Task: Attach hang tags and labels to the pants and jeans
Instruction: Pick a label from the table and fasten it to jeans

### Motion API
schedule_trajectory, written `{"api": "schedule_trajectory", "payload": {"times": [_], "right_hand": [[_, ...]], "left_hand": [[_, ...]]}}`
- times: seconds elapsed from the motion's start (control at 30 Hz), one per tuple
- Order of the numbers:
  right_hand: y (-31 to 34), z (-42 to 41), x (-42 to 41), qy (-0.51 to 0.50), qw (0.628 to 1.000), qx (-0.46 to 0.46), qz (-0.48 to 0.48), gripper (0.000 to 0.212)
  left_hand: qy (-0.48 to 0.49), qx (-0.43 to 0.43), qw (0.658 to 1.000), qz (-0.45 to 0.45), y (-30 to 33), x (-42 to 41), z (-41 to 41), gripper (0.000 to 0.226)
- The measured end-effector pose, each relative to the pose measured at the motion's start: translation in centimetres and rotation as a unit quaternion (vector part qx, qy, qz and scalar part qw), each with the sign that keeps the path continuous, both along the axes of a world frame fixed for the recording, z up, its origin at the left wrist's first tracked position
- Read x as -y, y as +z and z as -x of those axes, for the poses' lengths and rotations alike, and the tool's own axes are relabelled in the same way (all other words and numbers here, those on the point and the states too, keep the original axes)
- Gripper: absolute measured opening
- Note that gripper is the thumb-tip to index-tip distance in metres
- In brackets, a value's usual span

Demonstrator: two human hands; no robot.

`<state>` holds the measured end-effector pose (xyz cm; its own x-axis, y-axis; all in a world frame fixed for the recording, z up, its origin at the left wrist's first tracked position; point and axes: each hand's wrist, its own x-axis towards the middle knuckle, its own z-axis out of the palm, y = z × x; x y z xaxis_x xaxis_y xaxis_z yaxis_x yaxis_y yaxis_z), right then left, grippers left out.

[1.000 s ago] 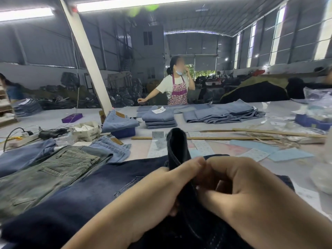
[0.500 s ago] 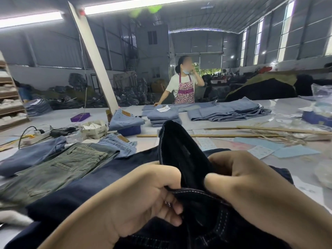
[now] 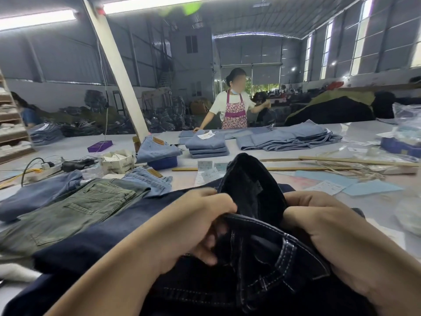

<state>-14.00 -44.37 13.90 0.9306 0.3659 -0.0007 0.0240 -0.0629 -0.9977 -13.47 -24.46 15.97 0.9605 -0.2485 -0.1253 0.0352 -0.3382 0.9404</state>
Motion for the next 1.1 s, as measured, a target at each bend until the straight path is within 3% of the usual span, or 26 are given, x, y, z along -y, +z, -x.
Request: {"api": "schedule_trajectory", "payload": {"times": [0.07, 0.17, 0.33, 0.5, 0.7, 0.87, 1.0, 1.1], "right_hand": [[-0.1, 0.0, 0.0, -0.003, 1.000, 0.000, -0.012, 0.033], [0.0, 0.0, 0.0, 0.002, 0.999, -0.007, -0.051, 0.041], [0.2, 0.2, 0.2, 0.057, 0.992, -0.031, -0.108, 0.039], [-0.3, 0.0, 0.9, 0.033, 0.984, -0.061, -0.167, 0.046], [-1.0, -0.6, 1.7, -0.024, 0.982, -0.059, -0.175, 0.059], [-1.4, -1.1, 1.7, -0.058, 0.982, -0.051, -0.174, 0.067], [-1.3, -1.4, 1.1, -0.065, 0.987, -0.039, -0.145, 0.052], [-1.1, -1.2, 0.8, -0.113, 0.984, -0.024, -0.134, 0.032]], "left_hand": [[0.076, 0.092, 0.992, -0.049, 0.3, 0.2, -1.2, 0.028], [0.135, 0.257, 0.951, -0.104, 0.8, 1.0, -2.7, 0.036], [0.050, 0.406, 0.890, -0.203, 3.3, 3.4, -4.6, 0.038], [-0.100, 0.309, 0.877, -0.355, 5.5, 5.1, -5.8, 0.039], [-0.176, 0.213, 0.894, -0.352, 4.8, 5.1, -6.9, 0.019], [-0.205, 0.198, 0.934, -0.216, 2.3, 4.2, -7.8, 0.018], [-0.211, 0.206, 0.953, -0.065, -0.2, 3.3, -8.5, 0.016], [-0.218, 0.219, 0.951, -0.028, -1.0, 2.9, -9.1, 0.013]]}}
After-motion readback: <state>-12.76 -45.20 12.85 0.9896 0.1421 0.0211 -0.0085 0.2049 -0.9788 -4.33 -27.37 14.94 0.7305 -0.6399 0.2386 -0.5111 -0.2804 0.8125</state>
